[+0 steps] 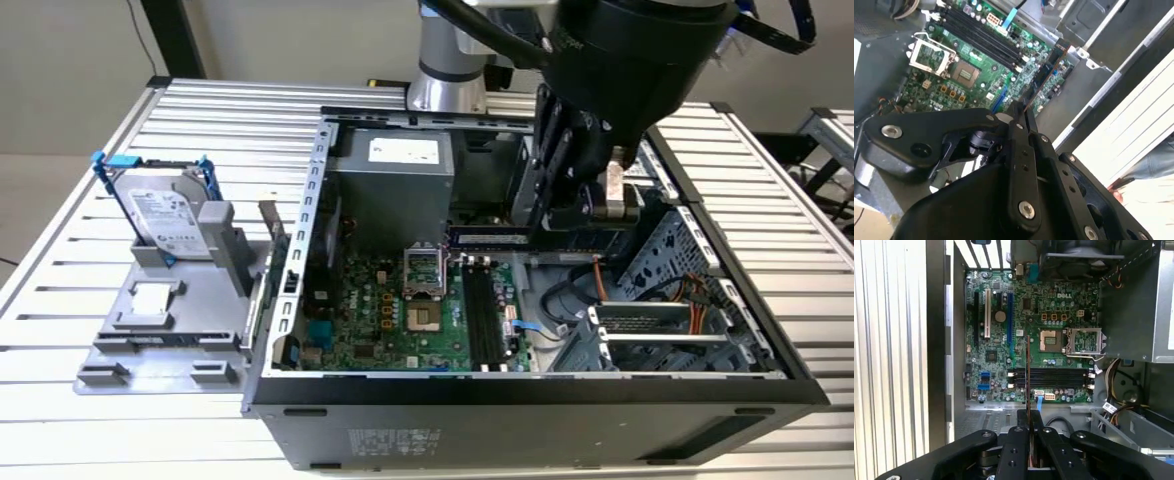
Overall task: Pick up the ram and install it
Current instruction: 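Pick up the ram and move it above insertion slot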
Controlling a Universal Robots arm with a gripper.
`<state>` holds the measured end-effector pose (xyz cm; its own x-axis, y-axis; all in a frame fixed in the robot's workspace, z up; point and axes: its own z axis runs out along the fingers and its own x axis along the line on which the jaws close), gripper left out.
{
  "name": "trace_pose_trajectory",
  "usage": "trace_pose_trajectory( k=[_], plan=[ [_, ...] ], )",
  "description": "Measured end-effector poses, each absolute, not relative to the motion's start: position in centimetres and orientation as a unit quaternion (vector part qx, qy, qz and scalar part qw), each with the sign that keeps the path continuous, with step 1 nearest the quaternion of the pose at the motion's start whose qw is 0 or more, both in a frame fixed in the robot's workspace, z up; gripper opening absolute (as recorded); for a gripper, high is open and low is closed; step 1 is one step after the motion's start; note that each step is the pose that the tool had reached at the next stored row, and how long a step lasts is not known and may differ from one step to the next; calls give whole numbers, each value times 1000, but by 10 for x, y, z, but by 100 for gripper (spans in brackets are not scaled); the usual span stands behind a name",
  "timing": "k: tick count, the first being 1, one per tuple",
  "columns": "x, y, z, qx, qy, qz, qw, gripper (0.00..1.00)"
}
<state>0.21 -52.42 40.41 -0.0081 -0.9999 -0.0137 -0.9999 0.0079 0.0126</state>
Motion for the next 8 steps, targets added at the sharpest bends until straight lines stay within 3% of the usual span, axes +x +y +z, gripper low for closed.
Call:
trace_pose_trajectory(
  k=[8],
  plan=[
    [4,-495,404,-704,710,9,0,0]
  ],
)
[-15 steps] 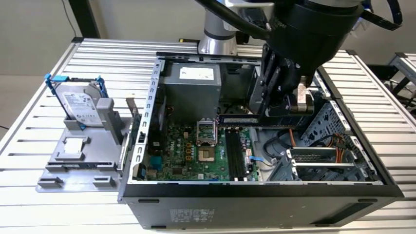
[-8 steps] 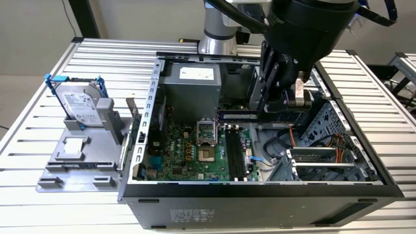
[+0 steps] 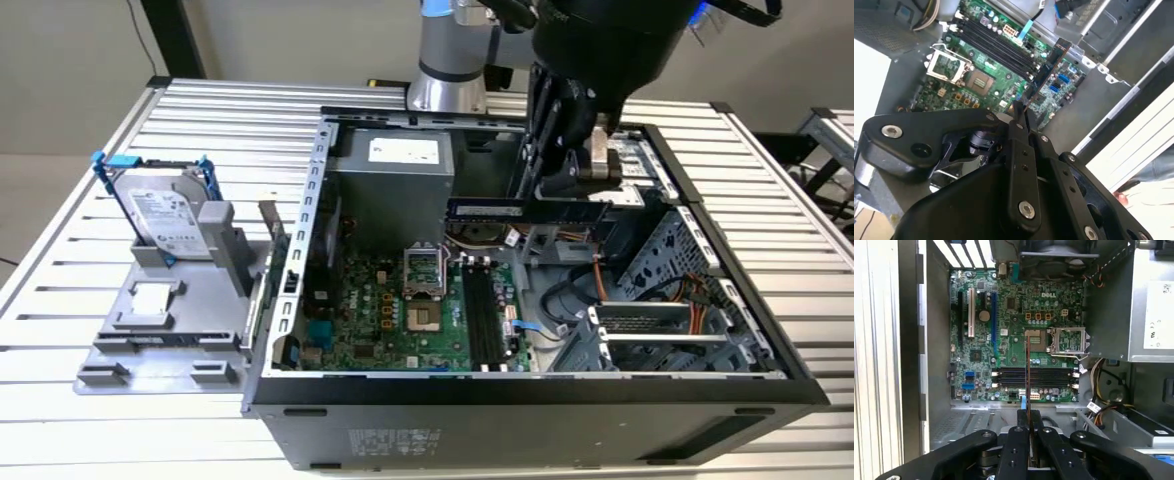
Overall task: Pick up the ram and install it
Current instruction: 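Pick up the ram and move it above insertion slot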
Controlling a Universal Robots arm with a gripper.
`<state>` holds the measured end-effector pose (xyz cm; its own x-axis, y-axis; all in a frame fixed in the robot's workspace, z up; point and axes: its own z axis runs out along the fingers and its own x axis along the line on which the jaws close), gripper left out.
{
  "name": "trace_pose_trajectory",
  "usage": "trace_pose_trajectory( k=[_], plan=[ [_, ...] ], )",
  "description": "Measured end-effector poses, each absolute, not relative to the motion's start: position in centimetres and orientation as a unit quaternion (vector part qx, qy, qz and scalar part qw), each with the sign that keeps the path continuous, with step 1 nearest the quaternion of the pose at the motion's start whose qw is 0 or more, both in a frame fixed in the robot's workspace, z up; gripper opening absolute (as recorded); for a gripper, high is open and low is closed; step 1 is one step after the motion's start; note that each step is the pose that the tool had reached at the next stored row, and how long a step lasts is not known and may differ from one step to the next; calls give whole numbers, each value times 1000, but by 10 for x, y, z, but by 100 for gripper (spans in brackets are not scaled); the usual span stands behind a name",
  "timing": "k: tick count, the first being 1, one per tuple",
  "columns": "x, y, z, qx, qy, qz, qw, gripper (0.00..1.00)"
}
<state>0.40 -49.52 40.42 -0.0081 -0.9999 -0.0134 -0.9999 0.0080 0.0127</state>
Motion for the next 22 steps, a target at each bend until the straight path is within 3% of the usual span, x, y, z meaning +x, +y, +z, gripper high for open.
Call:
trace_pose_trajectory(
  k=[6,22],
  plan=[
    [10,-481,404,-704,710,9,0,0],
    [19,-480,404,-704,710,9,0,0]
  ],
)
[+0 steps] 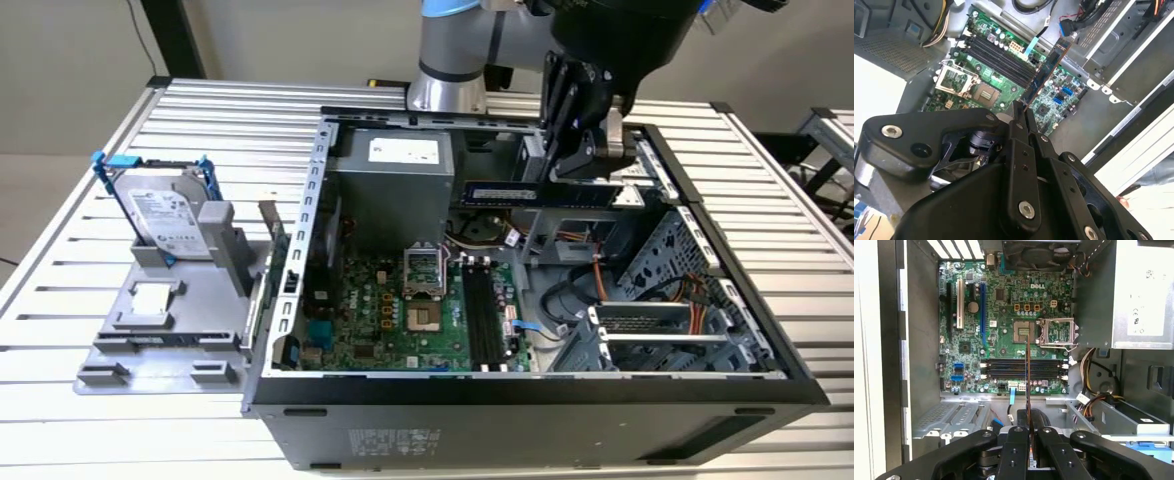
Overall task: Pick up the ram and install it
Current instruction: 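Pick up the ram and move it above insertion slot, then insert the ram into the slot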
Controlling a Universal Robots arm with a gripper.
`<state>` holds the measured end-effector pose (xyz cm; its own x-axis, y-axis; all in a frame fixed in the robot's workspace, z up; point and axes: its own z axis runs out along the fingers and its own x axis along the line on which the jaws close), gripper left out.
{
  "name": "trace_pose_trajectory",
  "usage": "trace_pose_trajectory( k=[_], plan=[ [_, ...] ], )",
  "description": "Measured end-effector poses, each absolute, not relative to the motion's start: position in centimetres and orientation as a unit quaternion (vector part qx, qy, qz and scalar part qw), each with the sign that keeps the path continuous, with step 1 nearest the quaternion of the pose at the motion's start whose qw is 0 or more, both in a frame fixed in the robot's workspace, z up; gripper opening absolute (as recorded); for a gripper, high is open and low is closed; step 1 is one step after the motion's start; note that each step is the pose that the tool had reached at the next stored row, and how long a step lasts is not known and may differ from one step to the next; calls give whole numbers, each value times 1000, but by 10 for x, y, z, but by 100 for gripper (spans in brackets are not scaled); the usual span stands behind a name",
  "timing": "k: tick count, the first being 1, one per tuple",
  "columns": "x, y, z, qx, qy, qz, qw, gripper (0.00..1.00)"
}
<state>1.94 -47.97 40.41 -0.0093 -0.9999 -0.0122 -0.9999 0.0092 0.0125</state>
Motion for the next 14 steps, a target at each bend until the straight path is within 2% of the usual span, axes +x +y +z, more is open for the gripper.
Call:
trace_pose_trajectory(
  k=[14],
  plan=[
    [19,-480,404,703,-711,-9,0,0]
  ],
)
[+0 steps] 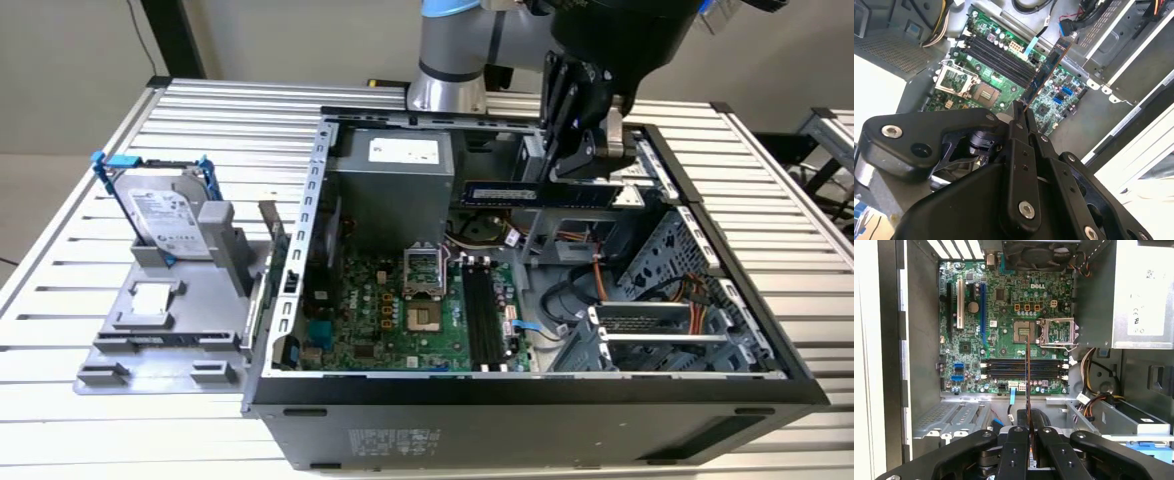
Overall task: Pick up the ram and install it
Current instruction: 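Insert the ram into the slot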
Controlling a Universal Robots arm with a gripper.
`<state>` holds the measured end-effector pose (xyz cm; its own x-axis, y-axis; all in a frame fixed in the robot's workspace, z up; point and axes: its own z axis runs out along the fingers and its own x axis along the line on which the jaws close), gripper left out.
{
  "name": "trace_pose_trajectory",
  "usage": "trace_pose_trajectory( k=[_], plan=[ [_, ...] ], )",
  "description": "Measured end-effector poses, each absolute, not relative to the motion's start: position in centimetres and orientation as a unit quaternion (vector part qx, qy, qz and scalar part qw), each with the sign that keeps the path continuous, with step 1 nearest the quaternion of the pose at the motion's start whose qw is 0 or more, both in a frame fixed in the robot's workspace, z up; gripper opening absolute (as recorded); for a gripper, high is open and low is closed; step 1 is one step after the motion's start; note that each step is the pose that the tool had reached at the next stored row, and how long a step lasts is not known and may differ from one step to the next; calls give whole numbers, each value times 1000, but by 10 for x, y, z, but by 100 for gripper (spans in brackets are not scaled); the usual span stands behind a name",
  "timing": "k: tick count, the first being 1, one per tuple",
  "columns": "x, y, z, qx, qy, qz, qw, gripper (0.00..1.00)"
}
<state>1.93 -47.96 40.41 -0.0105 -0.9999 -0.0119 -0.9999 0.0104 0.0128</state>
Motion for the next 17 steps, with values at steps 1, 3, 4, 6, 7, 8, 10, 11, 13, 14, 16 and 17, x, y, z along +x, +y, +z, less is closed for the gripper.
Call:
trace_pose_trajectory(
  k=[1,3,4,6,7,8,10,11,13,14,16,17],
  plan=[
    [19,-480,404,703,-711,-9,0,0],
    [19,-480,404,700,-714,-9,0,0],
    [19,-480,404,694,-720,-9,0,0],
    [19,-480,404,683,-731,-9,0,0],
    [19,-480,404,677,-736,-9,0,0],
    [19,-480,404,672,-741,-9,0,0],
    [19,-480,404,662,-750,-9,0,0],
    [19,-480,404,657,-754,-9,0,0],
    [19,-480,404,648,-762,-9,0,0],
    [19,-480,404,643,-766,-9,0,0],
    [19,-480,404,634,-774,-9,-1,0],
    [19,-480,404,629,-777,-9,-1,0]
  ],
)
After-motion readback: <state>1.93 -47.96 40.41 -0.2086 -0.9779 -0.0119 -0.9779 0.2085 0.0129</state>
